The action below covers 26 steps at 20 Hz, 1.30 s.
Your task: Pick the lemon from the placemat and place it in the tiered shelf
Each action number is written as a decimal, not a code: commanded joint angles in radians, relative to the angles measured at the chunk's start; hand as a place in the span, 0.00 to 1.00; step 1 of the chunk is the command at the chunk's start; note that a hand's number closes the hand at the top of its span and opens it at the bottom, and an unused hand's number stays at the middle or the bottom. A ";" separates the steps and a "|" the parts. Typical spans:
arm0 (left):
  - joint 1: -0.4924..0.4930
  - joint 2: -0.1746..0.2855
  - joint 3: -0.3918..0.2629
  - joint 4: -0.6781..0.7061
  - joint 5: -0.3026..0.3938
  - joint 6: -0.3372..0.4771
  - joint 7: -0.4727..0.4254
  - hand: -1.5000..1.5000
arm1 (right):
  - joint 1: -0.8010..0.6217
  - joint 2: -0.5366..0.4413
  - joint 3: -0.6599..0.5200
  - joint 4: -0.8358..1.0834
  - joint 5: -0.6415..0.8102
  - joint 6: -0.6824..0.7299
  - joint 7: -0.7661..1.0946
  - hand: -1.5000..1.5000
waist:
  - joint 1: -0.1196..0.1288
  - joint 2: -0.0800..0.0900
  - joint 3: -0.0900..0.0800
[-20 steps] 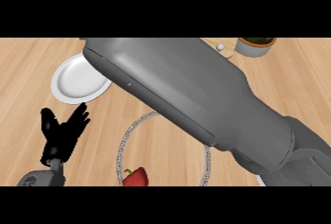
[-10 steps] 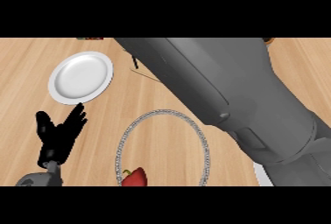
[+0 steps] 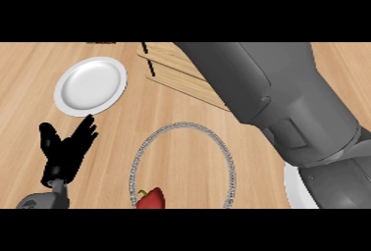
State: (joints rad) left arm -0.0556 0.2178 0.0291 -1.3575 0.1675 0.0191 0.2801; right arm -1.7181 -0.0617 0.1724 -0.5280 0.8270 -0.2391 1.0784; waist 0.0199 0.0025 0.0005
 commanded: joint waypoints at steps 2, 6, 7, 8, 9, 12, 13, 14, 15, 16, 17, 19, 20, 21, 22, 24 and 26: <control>0.034 0.009 0.011 -0.010 0.010 -0.020 0.001 0.50 | 0.009 0.000 -0.027 0.051 0.026 -0.031 0.040 1.00 | 0.002 0.001 -0.001; -0.018 0.002 0.009 -0.005 0.003 -0.001 0.051 0.50 | 0.028 -0.017 -0.043 0.118 0.050 -0.077 -0.033 1.00 | 0.006 0.005 -0.002; 0.009 0.004 0.010 -0.039 0.007 -0.007 0.035 0.50 | 0.041 -0.049 -0.059 0.140 0.043 -0.085 -0.074 1.00 | 0.014 0.007 -0.002; -0.024 -0.007 0.001 0.012 -0.013 0.001 0.028 0.50 | 0.057 -0.021 -0.045 0.120 0.054 -0.080 -0.075 1.00 | 0.001 0.004 -0.002; 0.038 -0.022 -0.016 -0.022 -0.019 -0.004 -0.009 0.50 | 0.060 -0.005 -0.056 0.125 0.058 -0.137 -0.062 1.00 | 0.010 0.005 -0.002; -0.032 -0.017 0.010 0.048 -0.016 -0.001 -0.004 0.50 | 0.039 -0.030 -0.075 0.145 0.057 -0.111 -0.120 1.00 | 0.008 0.008 -0.002; 0.004 -0.022 -0.010 -0.009 -0.030 0.012 0.017 0.50 | 0.059 -0.033 -0.079 0.124 0.054 -0.123 -0.142 1.00 | 0.007 0.004 -0.001; -0.022 0.005 0.035 0.056 0.010 -0.035 -0.015 0.50 | 0.075 -0.022 -0.083 0.122 0.049 -0.129 -0.158 1.00 | 0.003 0.006 -0.002; 0.048 -0.027 -0.006 -0.036 -0.021 0.008 0.015 0.50 | 0.091 -0.001 -0.070 0.084 0.061 -0.136 -0.124 1.00 | 0.000 -0.001 -0.001; -0.031 -0.018 0.001 0.019 -0.026 -0.002 0.006 0.50 | 0.031 -0.009 -0.086 0.143 0.063 -0.122 -0.128 1.00 | 0.008 0.006 -0.002; -0.008 -0.060 -0.032 -0.025 -0.064 0.062 0.031 0.50 | 0.045 -0.023 -0.095 0.116 0.049 -0.092 -0.137 1.00 | 0.002 0.002 -0.001; -0.030 -0.011 0.011 0.024 -0.021 -0.008 0.014 0.50 | 0.043 -0.012 -0.109 0.153 0.054 -0.132 -0.138 1.00 | 0.009 0.006 -0.002; 0.001 -0.037 -0.015 -0.050 -0.027 0.019 0.053 0.50 | 0.033 -0.019 -0.104 0.154 0.067 -0.146 -0.149 1.00 | 0.015 0.005 -0.001; -0.005 0.005 0.018 -0.051 -0.010 -0.001 0.075 0.50 | 0.039 -0.024 -0.100 0.161 0.071 -0.104 -0.142 1.00 | 0.010 0.003 -0.001; -0.003 -0.055 -0.026 -0.037 -0.059 0.053 0.042 0.50 | 0.025 -0.022 -0.088 0.158 0.069 -0.020 -0.135 1.00 | 0.000 0.001 -0.001; 0.032 -0.032 -0.022 -0.064 -0.042 0.014 0.044 0.50 | 0.003 -0.017 -0.096 0.194 0.079 -0.037 -0.124 1.00 | 0.014 0.003 -0.002; -0.006 -0.020 0.010 -0.008 -0.012 -0.010 0.033 0.50 | 0.040 -0.022 -0.140 0.118 0.062 -0.233 -0.071 1.00 | 0.003 0.003 -0.001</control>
State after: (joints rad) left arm -0.0554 0.1946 0.0321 -1.3726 0.1423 0.0229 0.3025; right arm -1.6781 -0.0879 0.0660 -0.3804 0.8946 -0.3545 0.9401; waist 0.0246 0.0053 0.0006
